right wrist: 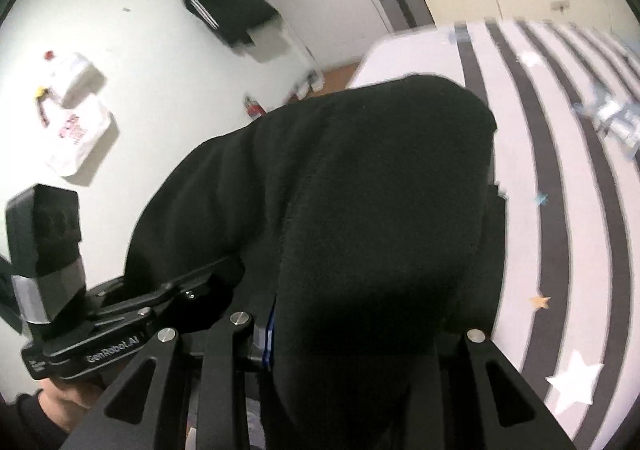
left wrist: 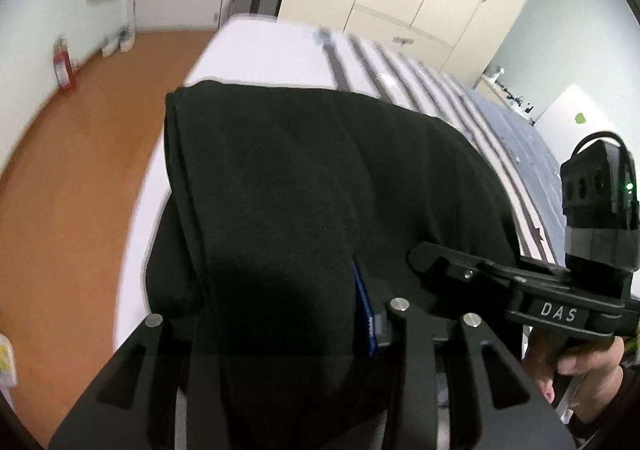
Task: Fold clothes
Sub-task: 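Lift the bundle with both grippers and carry it across the bed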
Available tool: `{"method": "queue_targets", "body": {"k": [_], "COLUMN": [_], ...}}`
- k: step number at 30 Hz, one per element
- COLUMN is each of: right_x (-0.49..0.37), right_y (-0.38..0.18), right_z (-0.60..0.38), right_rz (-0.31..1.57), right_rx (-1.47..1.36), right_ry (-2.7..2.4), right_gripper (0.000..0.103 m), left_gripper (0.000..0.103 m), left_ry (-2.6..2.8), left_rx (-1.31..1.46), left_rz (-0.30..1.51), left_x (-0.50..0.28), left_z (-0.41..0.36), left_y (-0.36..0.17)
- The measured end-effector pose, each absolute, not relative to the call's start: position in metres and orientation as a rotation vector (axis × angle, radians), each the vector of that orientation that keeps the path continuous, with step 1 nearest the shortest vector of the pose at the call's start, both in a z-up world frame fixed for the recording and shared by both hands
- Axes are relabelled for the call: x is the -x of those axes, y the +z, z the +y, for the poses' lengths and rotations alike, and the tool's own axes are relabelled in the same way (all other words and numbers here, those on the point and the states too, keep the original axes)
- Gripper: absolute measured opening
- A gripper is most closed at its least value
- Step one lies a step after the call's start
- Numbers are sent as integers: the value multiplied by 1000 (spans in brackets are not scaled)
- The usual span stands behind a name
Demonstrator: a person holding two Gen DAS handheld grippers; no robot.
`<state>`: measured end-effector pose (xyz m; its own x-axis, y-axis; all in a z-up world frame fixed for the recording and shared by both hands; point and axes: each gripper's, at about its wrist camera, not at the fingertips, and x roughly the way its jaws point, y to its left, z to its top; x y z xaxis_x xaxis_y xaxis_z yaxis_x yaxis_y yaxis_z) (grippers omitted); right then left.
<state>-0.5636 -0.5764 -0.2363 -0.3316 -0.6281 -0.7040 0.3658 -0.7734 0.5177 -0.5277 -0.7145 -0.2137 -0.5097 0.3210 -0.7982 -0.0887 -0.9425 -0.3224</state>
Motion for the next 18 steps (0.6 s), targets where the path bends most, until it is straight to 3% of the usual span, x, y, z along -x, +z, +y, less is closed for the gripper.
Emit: {"method": "queue_targets", "body": {"k": [6,10,12,13,16,17,18], "right_x": [569,560,555,553,548,547,547], "right_y": [-281,-262,-249,-242,-217,-209,-201], "right_z": [-550,-544,-533,-525,-499,-490,-485], "right_rz": [-432,-321,-288,-291,-290,-293,-293], "right_rx": [-1347,-1321,-1300,-1285,-1216,-1178,-1138], "right_ry": [-2089,-2152,-2198,-2225,-2365,-2395,-2414], "right_gripper": [36,53,53,53,54,55,55], "left_gripper": [52,70,82,83,82,78,44], "left_ry": [2483,2592,2699,2756,2868,2871,2860], "left_rx": [1354,1341,1280,1236,1059,993,976], "left_rz": [-384,-303,-309,-321,-348,-324,-275], "left_x": [508,485,469,461,447,447,456], "left_z": [-721,-729,-741,-748,-768,-768,-768], "left_y": [-229,-211,-195,-186,-158,-151,-150]}}
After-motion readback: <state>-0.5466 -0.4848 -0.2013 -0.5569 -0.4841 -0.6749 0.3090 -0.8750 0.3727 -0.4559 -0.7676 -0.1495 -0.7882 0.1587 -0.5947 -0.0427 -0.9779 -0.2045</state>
